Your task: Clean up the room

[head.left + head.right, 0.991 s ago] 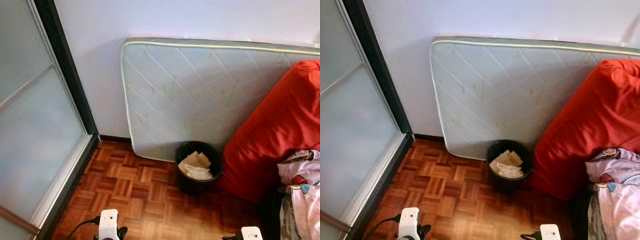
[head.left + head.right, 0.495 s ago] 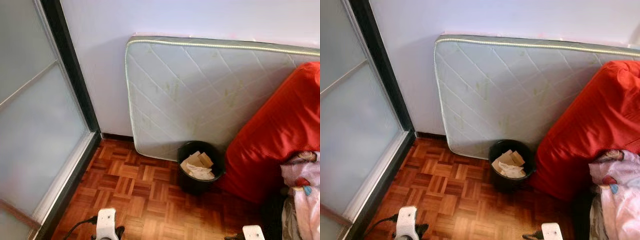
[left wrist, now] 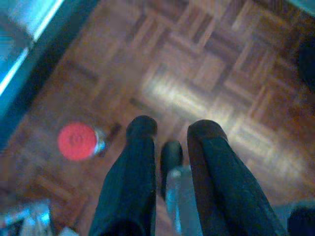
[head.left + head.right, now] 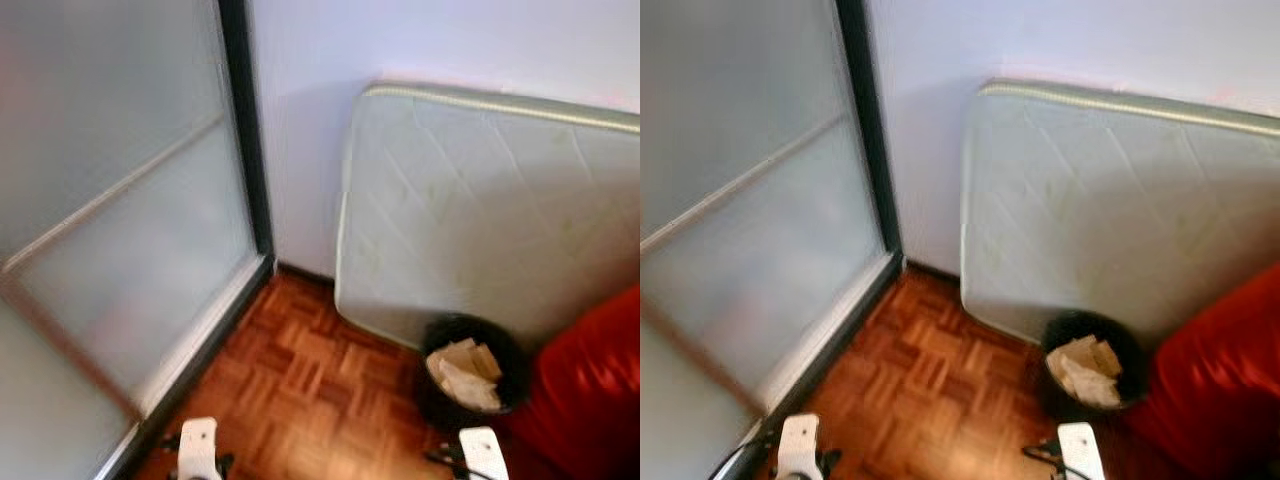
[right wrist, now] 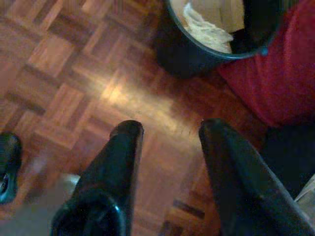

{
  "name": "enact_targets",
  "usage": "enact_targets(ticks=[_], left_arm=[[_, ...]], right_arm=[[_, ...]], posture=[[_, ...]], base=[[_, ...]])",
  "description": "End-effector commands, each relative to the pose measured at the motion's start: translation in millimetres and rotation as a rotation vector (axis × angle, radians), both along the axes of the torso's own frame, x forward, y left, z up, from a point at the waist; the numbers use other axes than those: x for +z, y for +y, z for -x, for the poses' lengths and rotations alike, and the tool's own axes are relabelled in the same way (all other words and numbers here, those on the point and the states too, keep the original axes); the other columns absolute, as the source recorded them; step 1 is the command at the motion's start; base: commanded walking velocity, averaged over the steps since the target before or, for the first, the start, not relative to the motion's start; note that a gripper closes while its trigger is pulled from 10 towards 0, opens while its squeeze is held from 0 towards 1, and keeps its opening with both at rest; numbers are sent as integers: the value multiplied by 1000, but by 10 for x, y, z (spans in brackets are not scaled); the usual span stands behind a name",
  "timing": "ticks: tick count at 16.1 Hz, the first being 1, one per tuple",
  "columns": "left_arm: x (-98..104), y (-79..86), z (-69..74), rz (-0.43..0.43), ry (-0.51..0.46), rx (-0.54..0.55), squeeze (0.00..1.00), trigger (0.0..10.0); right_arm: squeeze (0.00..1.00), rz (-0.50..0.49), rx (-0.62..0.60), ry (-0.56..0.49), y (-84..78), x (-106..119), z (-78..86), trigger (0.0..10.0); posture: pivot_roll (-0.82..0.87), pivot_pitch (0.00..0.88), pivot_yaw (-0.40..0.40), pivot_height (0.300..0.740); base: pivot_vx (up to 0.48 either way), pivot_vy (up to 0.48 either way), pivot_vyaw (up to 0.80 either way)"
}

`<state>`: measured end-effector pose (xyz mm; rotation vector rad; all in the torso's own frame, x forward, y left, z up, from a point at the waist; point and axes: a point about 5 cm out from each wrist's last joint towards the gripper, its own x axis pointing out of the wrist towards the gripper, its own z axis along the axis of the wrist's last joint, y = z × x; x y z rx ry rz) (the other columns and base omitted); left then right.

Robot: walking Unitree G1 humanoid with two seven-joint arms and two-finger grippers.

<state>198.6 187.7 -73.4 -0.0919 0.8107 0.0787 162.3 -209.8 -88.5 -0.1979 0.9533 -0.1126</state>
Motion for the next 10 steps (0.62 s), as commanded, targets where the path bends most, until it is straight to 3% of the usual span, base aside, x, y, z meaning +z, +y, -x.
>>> enact_targets(ticks=[1,6,9,10], left_arm=[[-33,-64,45,13,17,-7,0,10000],[-28,-61,36,11,14,-5,0,10000],[-33,-60,45,11,18,-5,0,10000],[-36,-58,50,11,20,-4,0,10000]], right_arm=[[0,14,-27,33,-83,-31,110,10000],[0,22,-6,36,-118,-29,128,10000],[0,23,-7,37,-114,-28,121,10000],[0,22,-11,32,-103,-25,106,10000]], posture=[[-25,31,-43,740],[-22,31,-42,740],[-23,31,-41,740],[-23,31,-41,740]], base=[[304,0,0],[305,0,0],[304,0,800],[304,0,0]])
